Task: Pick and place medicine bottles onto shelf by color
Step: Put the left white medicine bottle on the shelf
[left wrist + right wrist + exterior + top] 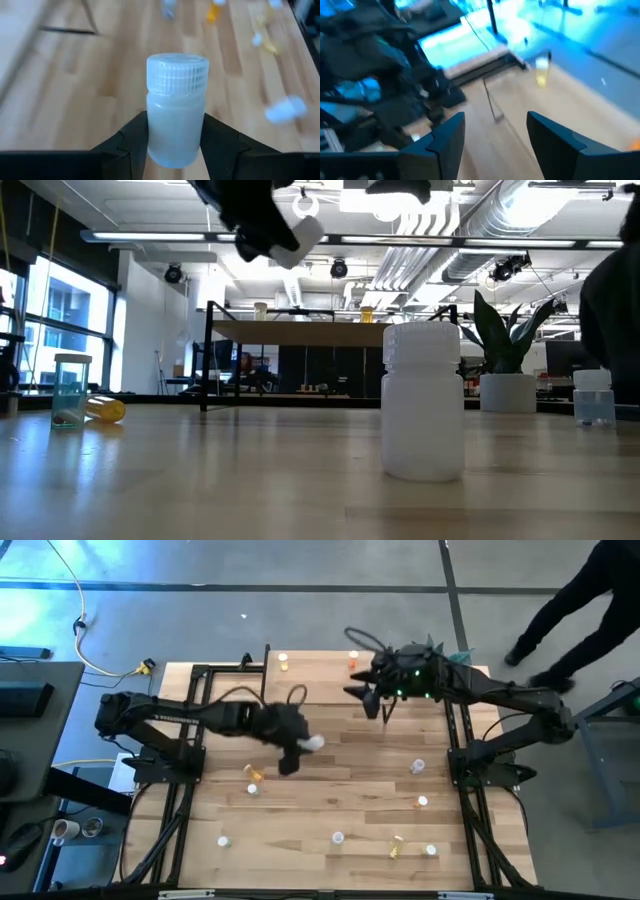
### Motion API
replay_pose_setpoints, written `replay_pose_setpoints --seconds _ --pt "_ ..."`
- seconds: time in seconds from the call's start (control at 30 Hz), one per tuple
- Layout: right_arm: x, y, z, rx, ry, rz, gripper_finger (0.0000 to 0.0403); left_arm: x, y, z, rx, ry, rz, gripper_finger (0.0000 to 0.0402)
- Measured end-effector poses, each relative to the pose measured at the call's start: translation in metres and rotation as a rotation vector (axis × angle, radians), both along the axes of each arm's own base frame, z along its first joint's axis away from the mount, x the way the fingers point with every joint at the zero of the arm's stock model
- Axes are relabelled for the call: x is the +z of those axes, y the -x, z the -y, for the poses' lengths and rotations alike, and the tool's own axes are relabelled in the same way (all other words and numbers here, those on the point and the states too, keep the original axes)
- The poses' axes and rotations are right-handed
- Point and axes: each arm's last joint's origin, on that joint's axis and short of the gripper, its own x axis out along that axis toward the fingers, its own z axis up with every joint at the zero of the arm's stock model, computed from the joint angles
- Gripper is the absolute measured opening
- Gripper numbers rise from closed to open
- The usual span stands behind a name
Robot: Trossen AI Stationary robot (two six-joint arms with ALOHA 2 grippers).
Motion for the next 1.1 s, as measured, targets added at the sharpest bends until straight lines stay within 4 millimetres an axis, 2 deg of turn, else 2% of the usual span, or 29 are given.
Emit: replay_pose_setpoints --seconds 0.17,0.3,0.53,0.7,0.93,1.1 --pt "0.015 0.002 0.023 0.044 0.1 0.14 0.0205 0.013 -0.003 -0.032 0.099 -0.032 0.164 0.0142" --pt "0.029 0.007 0.042 0.063 0.255 0.248 0.0205 0.023 -0.003 -0.052 0.162 -0.059 0.278 0.0142" --pt "0.048 0.006 0.064 0.123 0.468 0.473 0.0205 0.036 0.0 -0.076 0.216 -0.137 0.409 0.0142" --pt "0.036 -0.011 0.078 0.136 0.491 0.468 0.0205 0.039 0.002 -0.084 0.273 -0.241 0.411 0.0142" --pt "0.004 -0.038 0.09 0.21 0.417 0.376 0.0205 0.04 0.006 -0.091 0.345 -0.326 0.379 0.0142" --pt "-0.011 -0.049 0.095 0.231 0.348 0.338 0.0205 0.039 0.008 -0.094 0.398 -0.371 0.351 0.0142"
